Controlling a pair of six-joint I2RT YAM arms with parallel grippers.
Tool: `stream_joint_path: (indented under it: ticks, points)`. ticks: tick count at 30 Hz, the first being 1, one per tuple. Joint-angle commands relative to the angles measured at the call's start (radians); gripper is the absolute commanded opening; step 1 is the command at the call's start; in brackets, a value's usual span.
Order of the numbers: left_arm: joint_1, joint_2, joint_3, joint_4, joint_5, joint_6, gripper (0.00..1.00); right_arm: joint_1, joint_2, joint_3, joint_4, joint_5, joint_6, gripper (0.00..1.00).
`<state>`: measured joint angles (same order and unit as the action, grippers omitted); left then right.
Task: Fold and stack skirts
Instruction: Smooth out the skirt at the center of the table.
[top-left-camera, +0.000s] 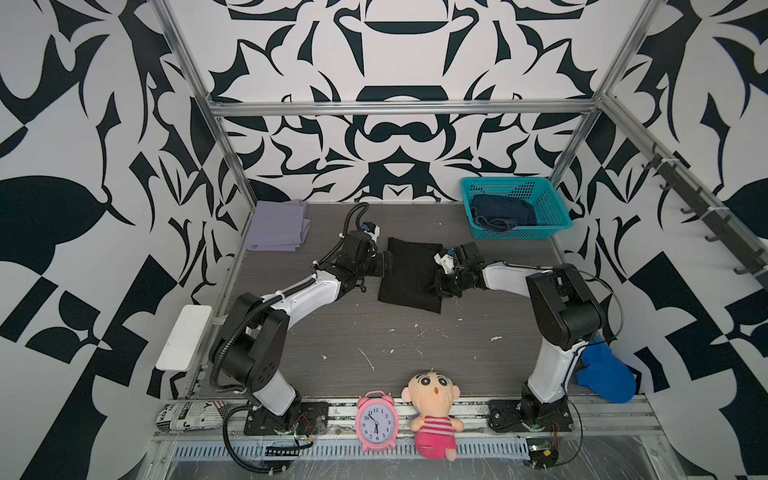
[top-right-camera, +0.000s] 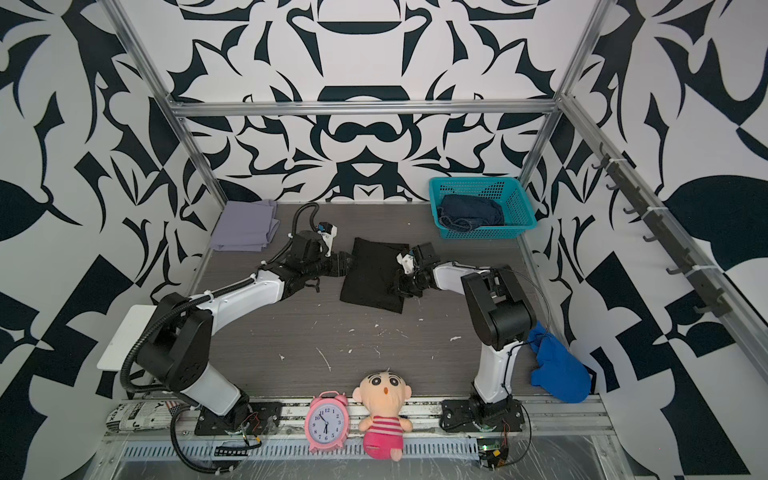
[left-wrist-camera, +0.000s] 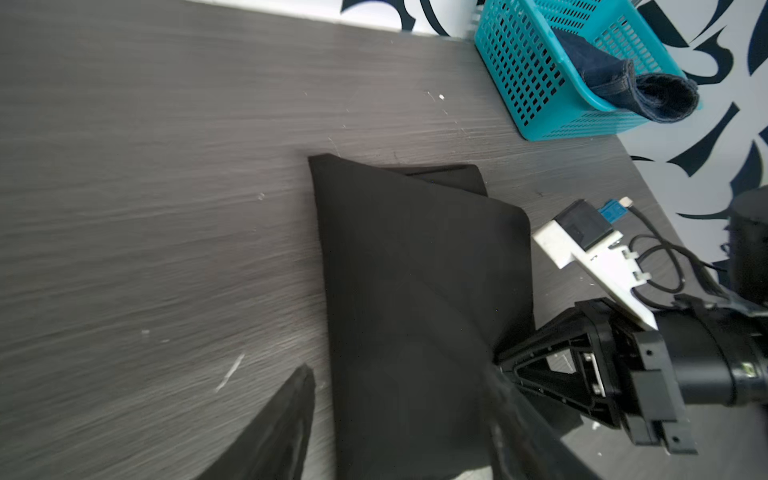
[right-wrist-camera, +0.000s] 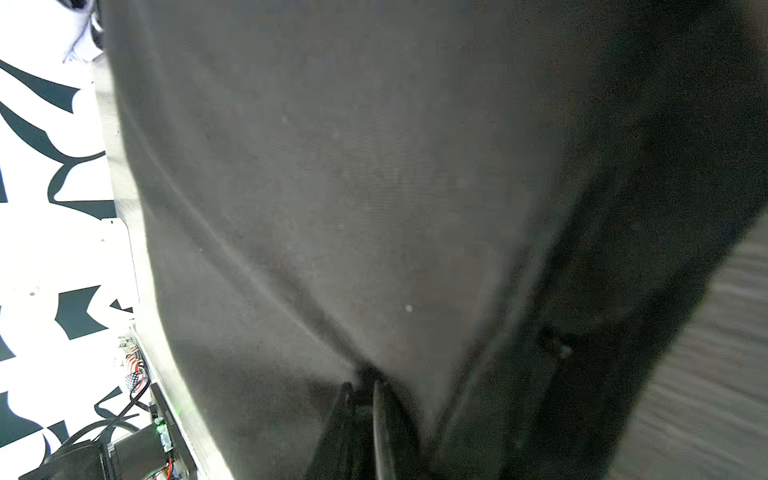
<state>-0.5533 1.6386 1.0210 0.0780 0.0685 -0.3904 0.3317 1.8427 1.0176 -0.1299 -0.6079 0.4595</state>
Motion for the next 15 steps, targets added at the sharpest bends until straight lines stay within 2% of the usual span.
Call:
stream_joint_path:
  ticks: [1,6,8,13,15]
  points:
    - [-0.011,0.041,0.046,0.011,0.056,-0.029,0.64,0.002,-0.1,0.059,-0.063,0.01,-0.02,0.17]
    - [-0.06,0.123,0.131,-0.035,0.091,0.005,0.59,0.006,-0.17,0.076,-0.058,-0.048,0.022,0.19]
    - [-0.087,0.17,0.175,-0.088,0.088,0.028,0.46,0.015,-0.174,0.075,-0.047,-0.081,0.037,0.19]
    - [-0.106,0.212,0.119,-0.034,0.11,-0.022,0.42,0.033,-0.115,0.025,0.012,-0.104,0.047,0.21]
    - [-0.106,0.223,0.088,-0.015,0.104,-0.041,0.33,0.033,-0.07,0.006,0.032,-0.102,0.053,0.2]
